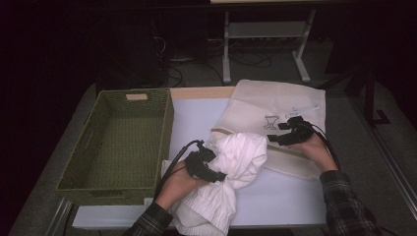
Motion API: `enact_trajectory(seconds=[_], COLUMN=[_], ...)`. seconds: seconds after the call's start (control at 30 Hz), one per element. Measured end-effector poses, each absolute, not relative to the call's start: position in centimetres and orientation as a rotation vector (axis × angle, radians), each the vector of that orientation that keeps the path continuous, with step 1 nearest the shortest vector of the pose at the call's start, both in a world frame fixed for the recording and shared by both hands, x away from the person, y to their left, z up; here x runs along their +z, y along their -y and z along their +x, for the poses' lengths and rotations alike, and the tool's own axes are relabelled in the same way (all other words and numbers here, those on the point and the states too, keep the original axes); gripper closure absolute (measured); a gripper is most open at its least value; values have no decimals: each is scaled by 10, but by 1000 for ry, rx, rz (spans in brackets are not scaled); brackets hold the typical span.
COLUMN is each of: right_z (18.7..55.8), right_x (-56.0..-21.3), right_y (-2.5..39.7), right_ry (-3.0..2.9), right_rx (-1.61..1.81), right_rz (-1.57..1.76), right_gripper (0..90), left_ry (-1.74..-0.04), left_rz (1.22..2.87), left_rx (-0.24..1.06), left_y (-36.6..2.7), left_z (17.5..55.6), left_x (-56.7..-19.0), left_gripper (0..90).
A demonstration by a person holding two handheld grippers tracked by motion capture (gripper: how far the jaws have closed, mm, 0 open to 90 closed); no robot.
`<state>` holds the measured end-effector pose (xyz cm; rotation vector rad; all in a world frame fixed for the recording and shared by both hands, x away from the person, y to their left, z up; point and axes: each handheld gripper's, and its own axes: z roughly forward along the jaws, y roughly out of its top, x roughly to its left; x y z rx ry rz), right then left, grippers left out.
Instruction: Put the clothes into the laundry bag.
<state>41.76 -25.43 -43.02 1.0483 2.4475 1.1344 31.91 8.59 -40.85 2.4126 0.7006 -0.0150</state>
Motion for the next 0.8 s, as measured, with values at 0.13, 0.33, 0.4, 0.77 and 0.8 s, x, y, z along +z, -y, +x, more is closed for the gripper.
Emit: enact_trajectory(seconds=[0.13, 0.33, 0.4, 0.77, 0.8], right_z=[423, 422, 422, 421, 421], right_x=[-440, -448, -449, -455, -455], right_y=[253, 248, 247, 247, 247], right_ry=[-2478, -2526, -2532, -2556, -2556], right_rx=[1140, 1075, 1061, 1001, 1001], right_rz=[1038, 1004, 1004, 976, 976], right_gripper=[245, 240, 240, 246, 246], left_ry=[-700, -700, -704, -702, -701], left_rz=[2413, 2414, 2413, 2415, 2417], left_rx=[-13, -12, -10, -4, -3], left_y=[-86, -86, -86, -86, -86], left_z=[319, 319, 318, 317, 317], left_x=[-408, -409, -409, -409, -409], left_gripper=[498, 498, 499, 499, 499])
